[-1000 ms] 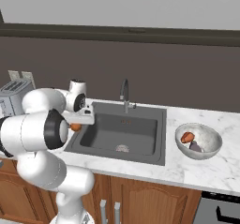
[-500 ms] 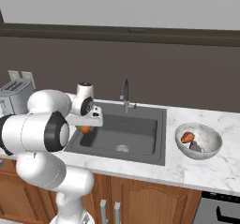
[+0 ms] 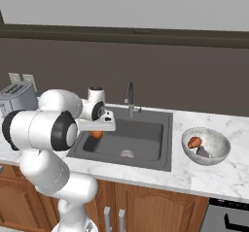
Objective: There is a mixed pile of frozen fruits and vegetables on the counter. Locate all the frozen vegetables and place the items in a bowl on the counter. Take all the frozen fruits and defrost them in a running sink.
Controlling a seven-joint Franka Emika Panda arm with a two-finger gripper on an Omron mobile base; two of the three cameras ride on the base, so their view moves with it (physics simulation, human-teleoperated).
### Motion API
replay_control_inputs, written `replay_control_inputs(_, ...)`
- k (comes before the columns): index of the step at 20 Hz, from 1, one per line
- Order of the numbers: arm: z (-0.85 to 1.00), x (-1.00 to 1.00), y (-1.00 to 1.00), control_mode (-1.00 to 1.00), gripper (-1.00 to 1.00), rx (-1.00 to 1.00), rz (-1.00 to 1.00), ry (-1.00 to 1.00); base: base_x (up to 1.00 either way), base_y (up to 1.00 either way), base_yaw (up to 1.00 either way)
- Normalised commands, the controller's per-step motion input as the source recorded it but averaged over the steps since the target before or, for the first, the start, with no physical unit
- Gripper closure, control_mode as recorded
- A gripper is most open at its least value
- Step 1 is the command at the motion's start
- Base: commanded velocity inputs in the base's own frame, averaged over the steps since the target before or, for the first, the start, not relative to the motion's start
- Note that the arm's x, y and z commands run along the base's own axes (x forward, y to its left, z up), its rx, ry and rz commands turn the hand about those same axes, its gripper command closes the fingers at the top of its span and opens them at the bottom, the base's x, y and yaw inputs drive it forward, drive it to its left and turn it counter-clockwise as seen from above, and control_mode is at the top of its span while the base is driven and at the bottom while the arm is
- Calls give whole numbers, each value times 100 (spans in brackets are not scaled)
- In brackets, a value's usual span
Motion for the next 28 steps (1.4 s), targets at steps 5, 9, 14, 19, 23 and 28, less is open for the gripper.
replay_control_inputs(5, -38, 35, -35, -100, 100, -1, 0, 7, 0, 0, 0)
replay_control_inputs(9, -35, 31, -32, -100, 100, 0, 0, 6, 0, 0, 0)
replay_control_inputs(14, -30, 35, -12, -100, 100, 0, 4, 6, 0, 0, 0)
replay_control_inputs(19, -29, 34, -2, -100, 100, 0, 3, 1, 0, 0, 0)
replay_control_inputs(23, -24, 50, -4, -100, 100, 3, 3, -1, 0, 0, 0)
replay_control_inputs(28, -28, 56, -10, -100, 100, 3, 2, 0, 0, 0, 0)
